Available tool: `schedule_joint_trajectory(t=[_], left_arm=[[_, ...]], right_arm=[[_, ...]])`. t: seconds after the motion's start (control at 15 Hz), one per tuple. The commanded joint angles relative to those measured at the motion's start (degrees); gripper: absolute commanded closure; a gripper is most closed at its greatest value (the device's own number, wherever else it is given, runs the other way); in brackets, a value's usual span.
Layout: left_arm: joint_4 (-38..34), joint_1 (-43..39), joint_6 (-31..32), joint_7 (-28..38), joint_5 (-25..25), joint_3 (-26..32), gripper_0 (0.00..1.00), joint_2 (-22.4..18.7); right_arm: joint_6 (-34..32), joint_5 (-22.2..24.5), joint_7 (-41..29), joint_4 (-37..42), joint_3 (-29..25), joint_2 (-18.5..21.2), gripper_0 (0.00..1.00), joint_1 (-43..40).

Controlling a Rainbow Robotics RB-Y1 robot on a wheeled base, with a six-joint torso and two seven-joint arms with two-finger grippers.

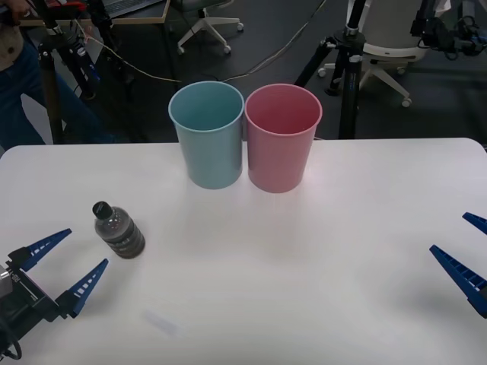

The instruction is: Grasp the object on the table and drop it into the matching bin: aluminum can to the light blue bin, PET bottle to the pink bin.

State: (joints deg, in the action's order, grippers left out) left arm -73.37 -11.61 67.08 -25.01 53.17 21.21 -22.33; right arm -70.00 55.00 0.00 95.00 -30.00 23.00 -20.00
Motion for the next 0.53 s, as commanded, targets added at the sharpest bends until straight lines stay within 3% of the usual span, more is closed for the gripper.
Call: schedule_joint_trajectory(t=[0.07, 0.53], left_arm=[[2.18, 1.86, -1.16, -0.83, 0.18, -1.70, 0.00, 0.00], [13.08, 10.82, -1.16, -5.05, 2.46, -2.23, 0.00, 0.09]], right_arm=[[0.00, 0.00, 0.00, 0.00, 0.00, 0.00, 0.00, 0.00], [0.00, 0.00, 0.00, 0.00, 0.00, 0.00, 0.00, 0.00]])
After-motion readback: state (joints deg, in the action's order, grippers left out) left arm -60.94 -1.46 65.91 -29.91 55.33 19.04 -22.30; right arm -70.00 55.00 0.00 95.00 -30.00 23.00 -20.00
